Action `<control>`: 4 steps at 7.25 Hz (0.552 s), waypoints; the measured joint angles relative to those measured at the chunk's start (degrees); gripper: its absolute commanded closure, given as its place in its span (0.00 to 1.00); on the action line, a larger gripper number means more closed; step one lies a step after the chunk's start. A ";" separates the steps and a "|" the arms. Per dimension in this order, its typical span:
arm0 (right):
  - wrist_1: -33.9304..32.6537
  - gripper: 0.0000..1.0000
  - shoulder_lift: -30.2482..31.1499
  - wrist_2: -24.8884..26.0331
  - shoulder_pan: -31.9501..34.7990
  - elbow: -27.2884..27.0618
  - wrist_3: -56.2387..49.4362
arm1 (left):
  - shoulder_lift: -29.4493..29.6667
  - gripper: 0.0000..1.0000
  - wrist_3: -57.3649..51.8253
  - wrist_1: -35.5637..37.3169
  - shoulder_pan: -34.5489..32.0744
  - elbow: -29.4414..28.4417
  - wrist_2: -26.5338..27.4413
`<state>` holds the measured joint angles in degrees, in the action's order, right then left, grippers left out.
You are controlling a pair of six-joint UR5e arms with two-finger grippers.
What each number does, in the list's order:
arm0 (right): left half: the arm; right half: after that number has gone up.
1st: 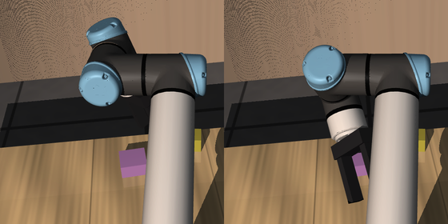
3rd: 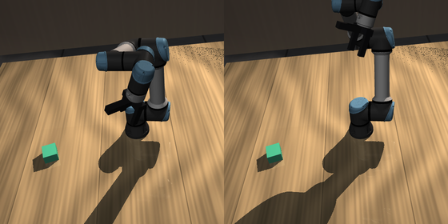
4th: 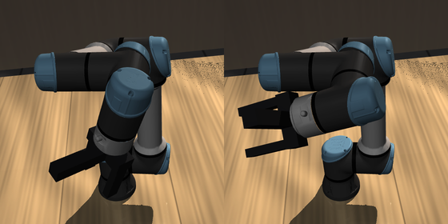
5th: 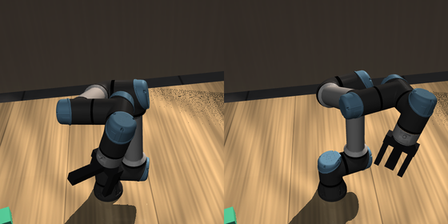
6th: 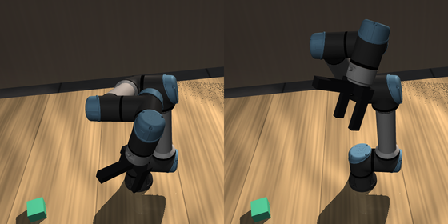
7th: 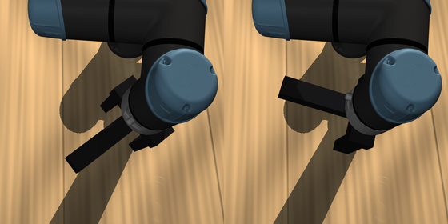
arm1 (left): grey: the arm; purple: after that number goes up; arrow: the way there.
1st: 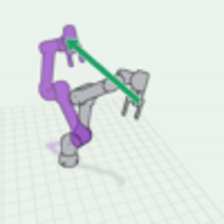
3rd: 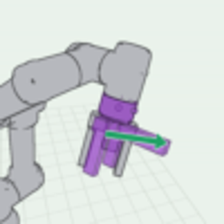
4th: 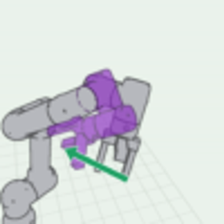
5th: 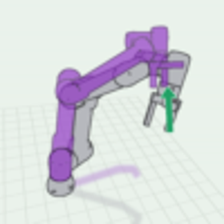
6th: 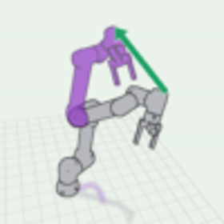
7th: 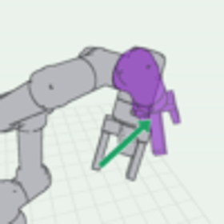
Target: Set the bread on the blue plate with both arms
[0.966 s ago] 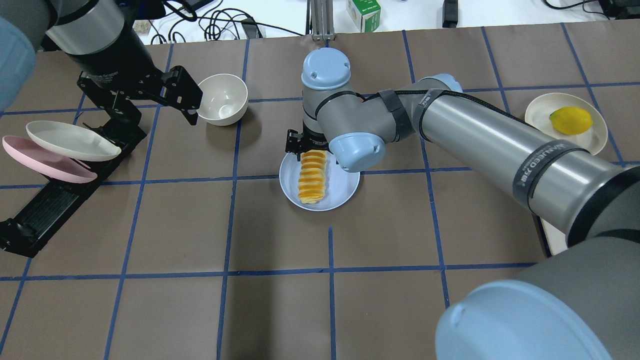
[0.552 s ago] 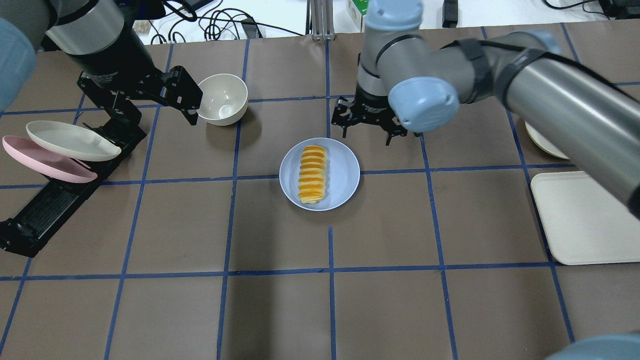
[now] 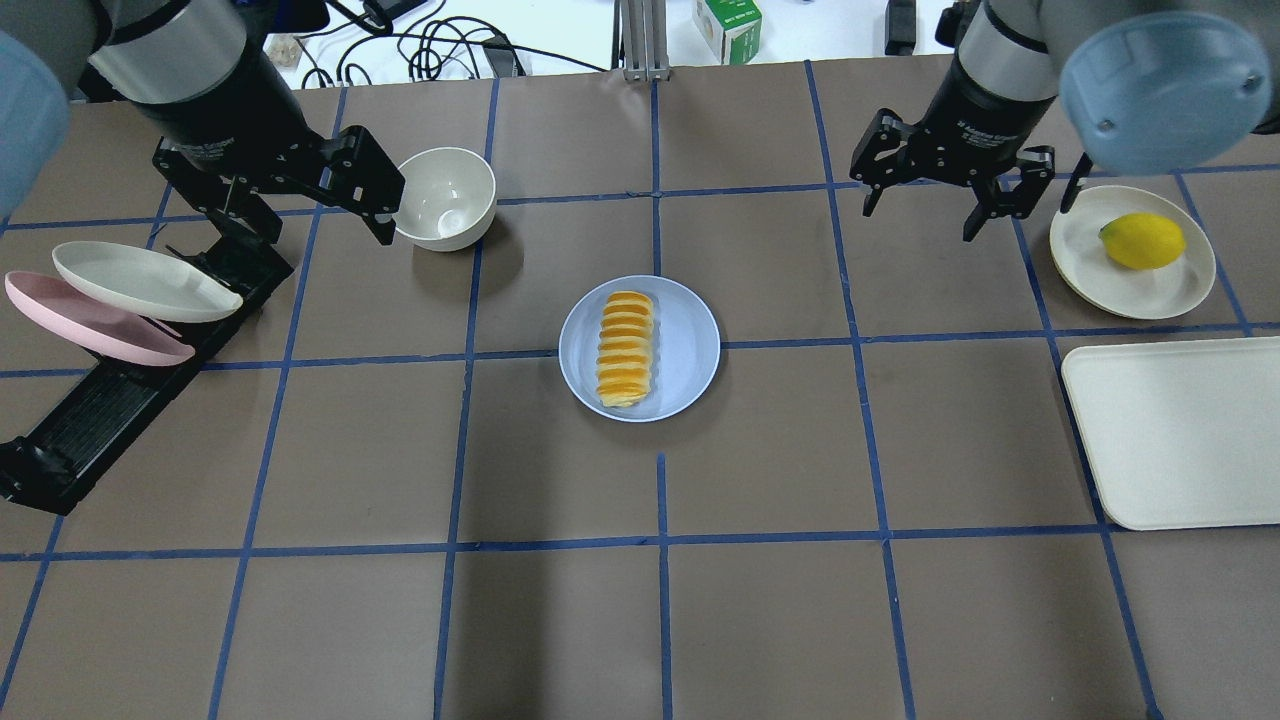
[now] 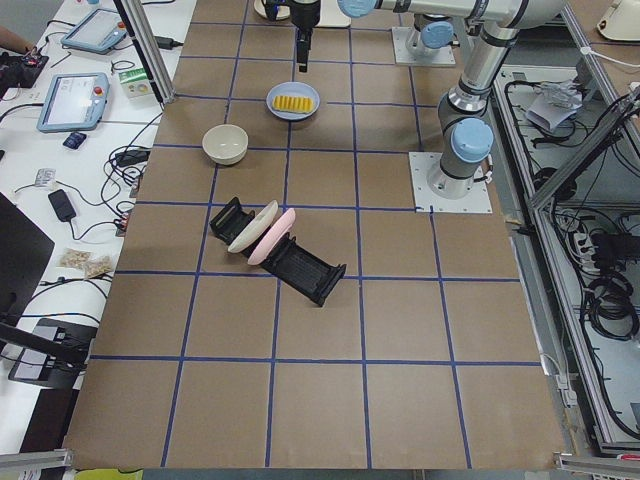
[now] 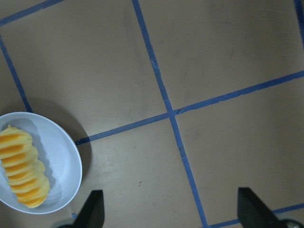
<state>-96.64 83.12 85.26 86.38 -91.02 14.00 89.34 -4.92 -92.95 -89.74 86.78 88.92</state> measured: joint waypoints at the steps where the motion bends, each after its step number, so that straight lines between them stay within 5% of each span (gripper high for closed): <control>1: 2.54 0.00 2.22 0.74 -0.37 -0.03 -0.23 | 0.16 0.00 0.00 0.08 0.00 -0.13 -0.04; 4: 6.65 0.00 5.80 2.05 0.73 0.16 -0.10 | -0.01 0.00 0.00 0.13 0.00 0.07 -0.06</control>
<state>-89.99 88.92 87.31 87.11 -90.86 13.90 89.33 -4.92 -92.82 -89.74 86.85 88.86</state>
